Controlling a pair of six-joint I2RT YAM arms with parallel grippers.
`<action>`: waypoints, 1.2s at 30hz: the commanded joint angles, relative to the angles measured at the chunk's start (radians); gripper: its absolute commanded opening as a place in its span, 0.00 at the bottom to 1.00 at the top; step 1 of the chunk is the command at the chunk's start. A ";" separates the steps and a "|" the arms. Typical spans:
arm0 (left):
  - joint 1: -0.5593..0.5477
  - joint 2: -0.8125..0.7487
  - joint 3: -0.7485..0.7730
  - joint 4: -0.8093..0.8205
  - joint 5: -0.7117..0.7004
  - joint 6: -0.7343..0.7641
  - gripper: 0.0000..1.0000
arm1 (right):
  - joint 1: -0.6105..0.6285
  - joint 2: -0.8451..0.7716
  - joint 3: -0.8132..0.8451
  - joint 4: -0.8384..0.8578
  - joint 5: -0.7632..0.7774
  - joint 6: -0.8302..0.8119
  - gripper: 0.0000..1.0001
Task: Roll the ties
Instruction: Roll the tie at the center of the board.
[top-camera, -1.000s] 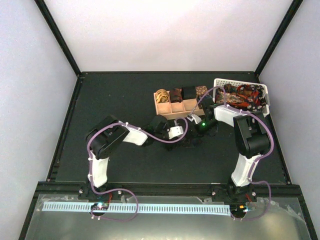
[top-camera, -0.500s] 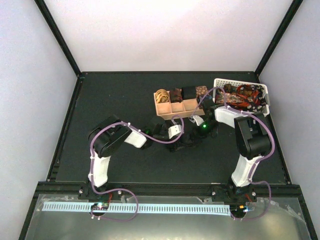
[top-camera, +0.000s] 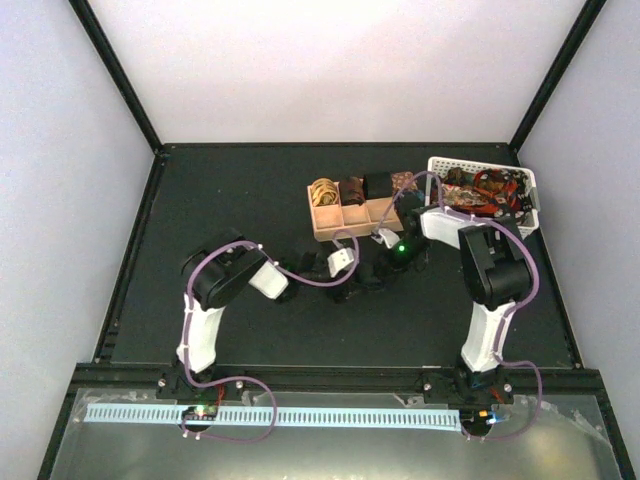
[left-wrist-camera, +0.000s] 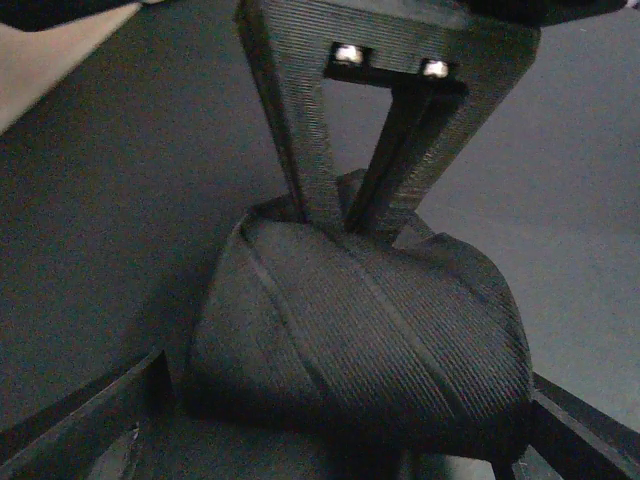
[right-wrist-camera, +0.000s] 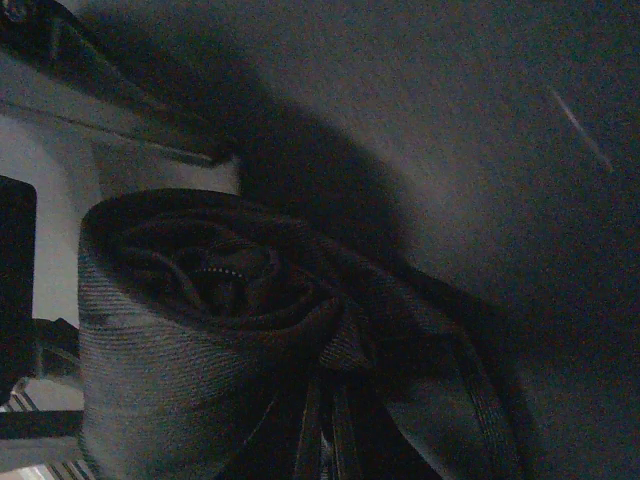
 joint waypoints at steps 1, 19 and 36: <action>0.072 -0.099 -0.067 0.018 -0.023 -0.028 0.86 | 0.045 0.102 0.058 0.082 0.040 0.024 0.01; 0.083 0.027 -0.097 0.329 0.024 -0.032 0.93 | 0.075 0.077 0.004 0.099 0.048 -0.043 0.01; 0.038 0.025 0.013 0.024 -0.001 0.089 0.74 | 0.071 0.128 0.053 0.061 0.047 -0.034 0.01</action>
